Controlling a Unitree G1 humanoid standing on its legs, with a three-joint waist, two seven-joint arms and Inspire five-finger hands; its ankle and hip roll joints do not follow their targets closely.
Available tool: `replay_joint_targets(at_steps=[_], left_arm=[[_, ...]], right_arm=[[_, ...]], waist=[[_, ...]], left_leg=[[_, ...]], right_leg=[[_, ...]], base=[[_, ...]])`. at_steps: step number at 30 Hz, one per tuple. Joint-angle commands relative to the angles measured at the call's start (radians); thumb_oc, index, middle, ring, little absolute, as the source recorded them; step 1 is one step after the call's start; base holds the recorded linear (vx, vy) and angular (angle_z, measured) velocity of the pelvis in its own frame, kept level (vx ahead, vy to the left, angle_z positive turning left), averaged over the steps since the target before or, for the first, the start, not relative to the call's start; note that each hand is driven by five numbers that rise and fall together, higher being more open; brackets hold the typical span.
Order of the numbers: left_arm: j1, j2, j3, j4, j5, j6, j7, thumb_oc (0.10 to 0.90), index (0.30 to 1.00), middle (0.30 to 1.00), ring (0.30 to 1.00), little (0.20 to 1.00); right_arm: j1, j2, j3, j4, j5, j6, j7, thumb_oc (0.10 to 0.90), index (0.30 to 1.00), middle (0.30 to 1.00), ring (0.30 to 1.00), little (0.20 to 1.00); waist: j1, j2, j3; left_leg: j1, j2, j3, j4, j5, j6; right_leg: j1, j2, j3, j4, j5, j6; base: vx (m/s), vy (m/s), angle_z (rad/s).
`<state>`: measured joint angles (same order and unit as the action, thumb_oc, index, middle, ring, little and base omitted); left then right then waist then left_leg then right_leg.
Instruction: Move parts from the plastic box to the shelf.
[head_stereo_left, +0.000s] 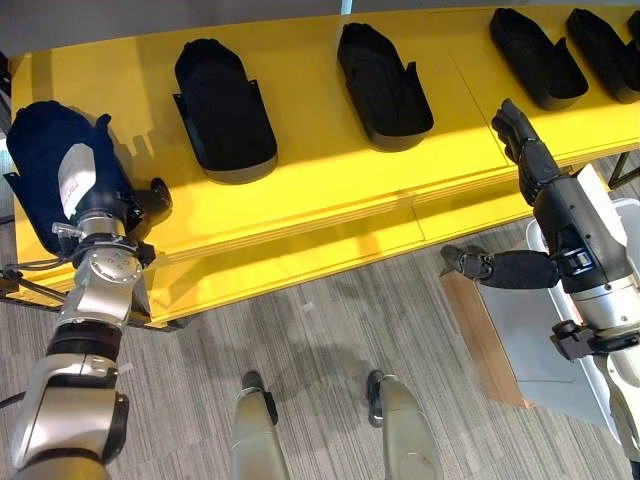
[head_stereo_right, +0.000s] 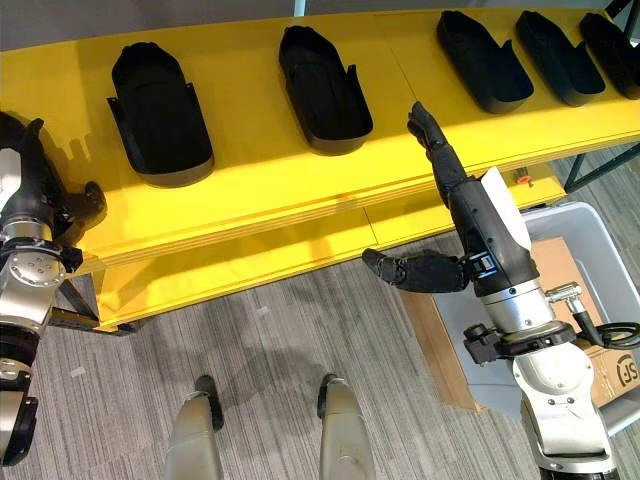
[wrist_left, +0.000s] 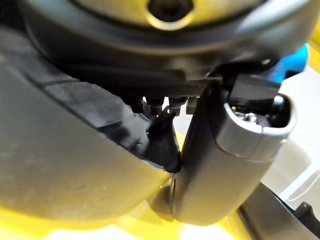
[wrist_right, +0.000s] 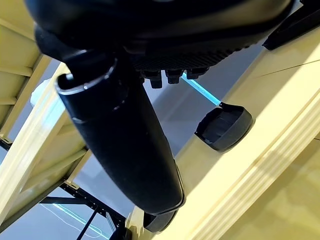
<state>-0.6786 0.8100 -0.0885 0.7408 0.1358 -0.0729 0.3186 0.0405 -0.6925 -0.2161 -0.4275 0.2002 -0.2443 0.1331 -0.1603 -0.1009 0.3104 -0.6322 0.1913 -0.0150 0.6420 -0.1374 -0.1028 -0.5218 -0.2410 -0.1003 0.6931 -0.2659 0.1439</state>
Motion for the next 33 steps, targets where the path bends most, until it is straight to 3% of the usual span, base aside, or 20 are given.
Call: replay_joint_targets(at_steps=[1, 13, 17, 22, 27, 33], left_arm=[[0.025, 0.028, 0.091, -0.024, -0.118, -0.045, -0.009, 0.9, 1.0, 1.0, 1.0, 1.0], [0.024, 0.036, 0.082, -0.017, -0.227, -0.035, -0.112, 0.9, 1.0, 1.0, 1.0, 1.0], [0.02, 0.034, 0.097, 0.001, -0.399, -0.038, -0.192, 0.9, 1.0, 1.0, 1.0, 1.0], [0.015, 0.049, 0.068, 0.011, -0.486, -0.016, -0.275, 0.9, 1.0, 1.0, 1.0, 1.0], [0.005, 0.085, 0.029, 0.007, -0.482, 0.006, -0.338, 0.9, 1.0, 1.0, 1.0, 1.0], [-0.01, 0.131, -0.044, -0.01, -0.337, 0.017, -0.397, 0.9, 1.0, 1.0, 1.0, 1.0]], right_arm=[[-0.065, 0.014, -0.129, -0.143, 0.076, -0.078, -0.028, 0.9, 1.0, 1.0, 1.0, 1.0], [-0.085, 0.01, -0.127, -0.144, 0.098, -0.054, -0.015, 0.9, 1.0, 1.0, 1.0, 1.0], [-0.091, 0.016, -0.131, -0.141, 0.117, -0.039, -0.007, 0.9, 1.0, 1.0, 1.0, 1.0], [-0.101, 0.008, -0.13, -0.135, 0.141, -0.032, -0.002, 0.9, 1.0, 1.0, 1.0, 1.0], [-0.1, 0.007, -0.136, -0.137, 0.149, -0.022, 0.007, 0.9, 1.0, 1.0, 1.0, 1.0], [-0.084, 0.012, -0.156, -0.14, 0.154, -0.019, 0.021, 0.9, 1.0, 1.0, 1.0, 1.0]], waist=[[0.01, -0.001, -0.056], [0.009, 0.005, -0.052], [0.009, 0.011, -0.051], [0.008, 0.016, -0.05], [0.009, 0.02, -0.046], [0.009, 0.023, -0.044]], left_leg=[[0.036, -0.014, 0.024, 0.0, -0.062, 0.073], [0.034, -0.015, 0.023, -0.001, -0.06, 0.074], [0.036, -0.016, 0.022, 0.003, -0.061, 0.076], [0.037, -0.016, 0.022, 0.003, -0.061, 0.078], [0.034, -0.018, 0.02, 0.008, -0.062, 0.079], [0.028, -0.016, 0.02, 0.012, -0.06, 0.079]], right_leg=[[0.045, 0.043, -0.011, -0.012, -0.025, -0.07], [0.048, 0.042, -0.014, -0.015, -0.023, -0.071], [0.048, 0.041, -0.014, -0.011, -0.024, -0.072], [0.05, 0.04, -0.013, -0.012, -0.022, -0.072], [0.049, 0.04, -0.014, -0.009, -0.021, -0.073], [0.042, 0.04, -0.016, -0.001, -0.023, -0.073]], base=[[0.0, 0.0, 0.0], [0.0, 0.0, 0.0], [0.0, 0.0, 0.0], [0.0, 0.0, 0.0], [0.0, 0.0, 0.0], [0.0, 0.0, 0.0]])
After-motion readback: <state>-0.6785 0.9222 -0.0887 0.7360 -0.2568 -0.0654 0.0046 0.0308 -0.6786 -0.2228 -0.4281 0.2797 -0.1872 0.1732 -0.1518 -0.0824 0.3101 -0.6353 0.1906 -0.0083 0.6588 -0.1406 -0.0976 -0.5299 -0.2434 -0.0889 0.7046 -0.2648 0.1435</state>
